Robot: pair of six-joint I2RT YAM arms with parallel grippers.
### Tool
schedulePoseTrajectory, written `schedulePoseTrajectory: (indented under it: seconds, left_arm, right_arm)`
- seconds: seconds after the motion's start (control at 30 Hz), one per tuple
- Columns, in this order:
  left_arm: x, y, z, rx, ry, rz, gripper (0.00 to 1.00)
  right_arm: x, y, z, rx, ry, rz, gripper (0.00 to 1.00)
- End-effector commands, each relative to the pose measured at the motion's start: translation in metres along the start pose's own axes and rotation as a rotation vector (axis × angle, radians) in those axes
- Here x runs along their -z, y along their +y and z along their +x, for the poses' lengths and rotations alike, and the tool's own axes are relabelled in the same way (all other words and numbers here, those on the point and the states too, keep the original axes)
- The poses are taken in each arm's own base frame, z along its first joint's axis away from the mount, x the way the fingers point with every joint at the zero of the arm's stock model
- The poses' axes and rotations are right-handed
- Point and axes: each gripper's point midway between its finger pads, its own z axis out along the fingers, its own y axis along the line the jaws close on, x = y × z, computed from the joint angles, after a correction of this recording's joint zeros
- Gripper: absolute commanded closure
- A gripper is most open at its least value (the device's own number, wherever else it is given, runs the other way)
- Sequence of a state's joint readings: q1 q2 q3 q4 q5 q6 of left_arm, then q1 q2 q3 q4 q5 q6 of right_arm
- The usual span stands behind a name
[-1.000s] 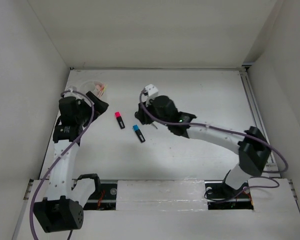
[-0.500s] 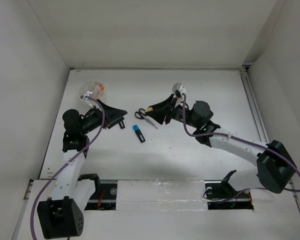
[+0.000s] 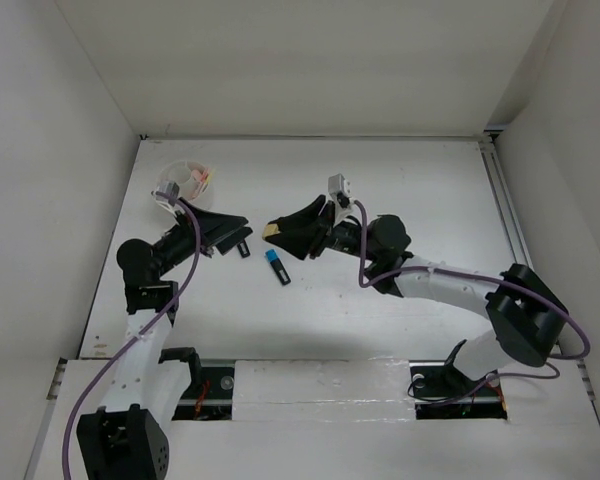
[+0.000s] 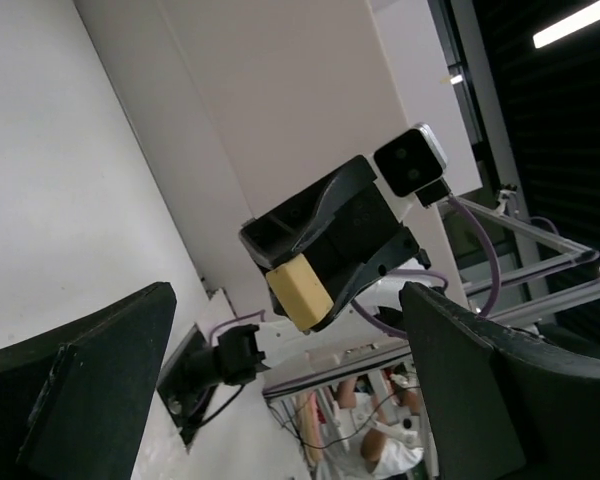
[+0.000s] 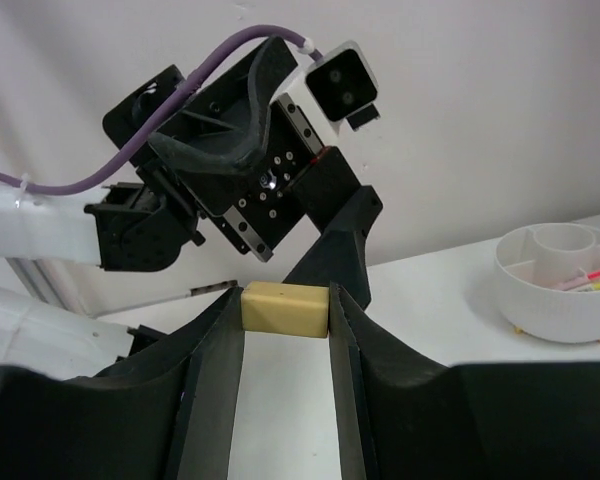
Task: Sort the stationery into containers
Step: Place the stationery in the storage box.
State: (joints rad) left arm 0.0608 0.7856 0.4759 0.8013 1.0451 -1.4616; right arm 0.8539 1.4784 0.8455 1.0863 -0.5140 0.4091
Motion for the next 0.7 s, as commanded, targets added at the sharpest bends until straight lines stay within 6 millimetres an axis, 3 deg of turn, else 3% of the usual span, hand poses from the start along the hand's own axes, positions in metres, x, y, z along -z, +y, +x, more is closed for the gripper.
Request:
schedulePoseTrajectory:
  seconds: [0.0,0.2,0.43,0.67]
  left_arm:
    - [0.005,-0.023,0.011,0.002,0.04,0.078,0.08]
    - [0.008,-0.021,0.015,0.074,0.041,0.052,0.13]
    - [0.01,-0.023,0.018,0.081,0.041,0.048,0.23]
    - [0.007,-0.024,0.013,0.081,0.021,0.05,0.35]
  right_arm:
    - [-0.019,0.021,-0.043,0.067,-0.135,-0.102,1.0]
    - [-0.034,0.02,-0.047,0.086,-0.143,-0.143,1.0]
    - [-0.044,0.037,-0.031,0.071,-0.11,-0.222,1.0]
    - [-0.046,0.04,-0.02,0.064,-0.092,-0.245,1.0]
